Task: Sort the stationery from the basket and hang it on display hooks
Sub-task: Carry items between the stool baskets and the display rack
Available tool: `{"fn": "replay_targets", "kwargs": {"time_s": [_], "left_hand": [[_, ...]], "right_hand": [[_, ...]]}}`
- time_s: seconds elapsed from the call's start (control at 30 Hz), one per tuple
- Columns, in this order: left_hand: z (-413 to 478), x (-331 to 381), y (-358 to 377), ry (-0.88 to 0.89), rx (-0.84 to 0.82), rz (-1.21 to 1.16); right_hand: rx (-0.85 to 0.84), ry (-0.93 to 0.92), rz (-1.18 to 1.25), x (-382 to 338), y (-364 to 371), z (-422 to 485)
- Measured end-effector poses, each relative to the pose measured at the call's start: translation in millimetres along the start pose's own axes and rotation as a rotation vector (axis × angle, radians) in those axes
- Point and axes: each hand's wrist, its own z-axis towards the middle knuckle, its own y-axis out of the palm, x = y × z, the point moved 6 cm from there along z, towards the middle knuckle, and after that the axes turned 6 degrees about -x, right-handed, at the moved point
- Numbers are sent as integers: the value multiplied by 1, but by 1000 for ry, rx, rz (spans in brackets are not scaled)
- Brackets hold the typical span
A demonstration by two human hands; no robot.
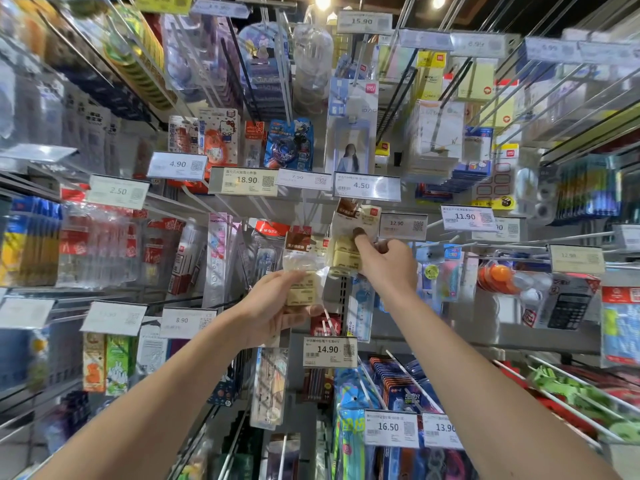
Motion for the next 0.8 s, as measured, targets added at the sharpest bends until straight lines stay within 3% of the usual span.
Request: {"fn": "replay_targets", "kwargs": {"time_s": [0.17, 0.33, 0.5, 0.57, 0.63, 0.73, 0.8], "left_hand": [[0, 1, 1, 9, 27, 23], [-4, 3, 2, 22, 51, 31], [-4, 2, 0, 19, 97, 31], [-5, 2, 0, 17, 120, 38], [-5, 2, 0, 10, 125, 42], [-5, 2, 6, 10, 83, 85], [-6, 2, 12, 10, 51, 121]], "right_hand": [[-40, -57, 54, 6, 2, -4], [-5, 66, 17, 8, 3, 14], [22, 172, -204, 26, 6, 11], [58, 117, -220, 29, 4, -1], [-83, -40, -79, 24, 17, -14], [-449, -171, 90, 11, 46, -42], [-509, -217, 80, 7, 54, -47]]}}
